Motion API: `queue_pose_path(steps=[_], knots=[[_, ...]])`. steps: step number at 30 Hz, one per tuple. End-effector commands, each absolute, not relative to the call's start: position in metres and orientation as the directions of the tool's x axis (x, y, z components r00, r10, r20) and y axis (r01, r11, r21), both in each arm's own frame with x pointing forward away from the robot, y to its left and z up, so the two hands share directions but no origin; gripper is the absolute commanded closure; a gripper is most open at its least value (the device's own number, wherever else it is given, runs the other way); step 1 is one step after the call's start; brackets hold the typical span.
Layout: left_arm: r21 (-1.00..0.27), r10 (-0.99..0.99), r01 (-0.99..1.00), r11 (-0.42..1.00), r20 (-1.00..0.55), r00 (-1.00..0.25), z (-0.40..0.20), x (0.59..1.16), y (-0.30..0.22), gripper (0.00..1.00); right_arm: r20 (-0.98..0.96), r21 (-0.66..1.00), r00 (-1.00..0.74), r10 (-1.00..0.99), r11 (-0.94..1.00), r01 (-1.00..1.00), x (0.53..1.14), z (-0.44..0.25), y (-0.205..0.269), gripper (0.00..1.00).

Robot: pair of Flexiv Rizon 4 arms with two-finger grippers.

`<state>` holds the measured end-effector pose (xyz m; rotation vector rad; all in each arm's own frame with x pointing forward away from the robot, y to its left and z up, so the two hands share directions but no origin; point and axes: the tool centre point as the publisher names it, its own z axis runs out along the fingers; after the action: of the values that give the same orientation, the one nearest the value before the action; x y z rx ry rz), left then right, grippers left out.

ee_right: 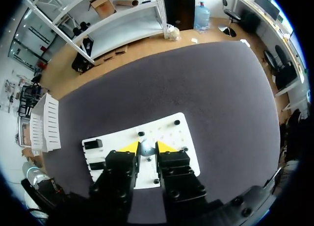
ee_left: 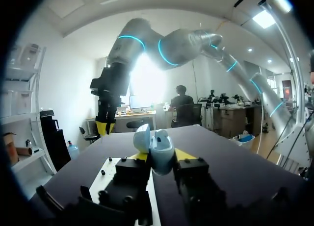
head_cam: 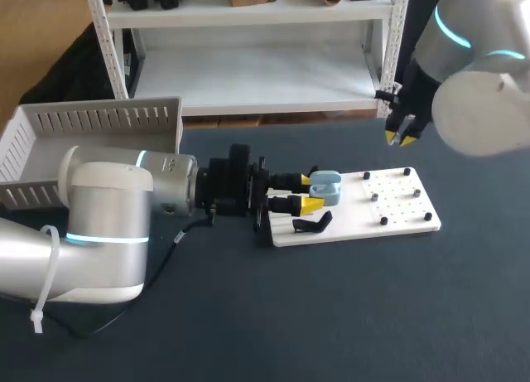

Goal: Pick up each earbud case from the left stands, insert the matching earbuds, close the lid, and place the case in the box.

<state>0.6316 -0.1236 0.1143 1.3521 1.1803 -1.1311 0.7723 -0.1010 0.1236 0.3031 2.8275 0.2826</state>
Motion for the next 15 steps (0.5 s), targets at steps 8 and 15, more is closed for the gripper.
queue_pose_path(steps=[8, 15], knots=[[0.093, 0.081, 0.994, -0.053, -0.992, 0.098, 0.113, 0.632, -0.123, 1.0, -0.268, 0.179, -0.962, 0.051, 0.984, 0.003, 0.703, 0.213, -0.088, 1.0], [0.093, 0.081, 0.994, -0.053, -0.992, 0.098, 0.113, 0.632, -0.123, 1.0, -0.252, 0.16, -0.963, -0.094, 0.978, -0.137, 0.672, 0.218, -0.074, 1.0]])
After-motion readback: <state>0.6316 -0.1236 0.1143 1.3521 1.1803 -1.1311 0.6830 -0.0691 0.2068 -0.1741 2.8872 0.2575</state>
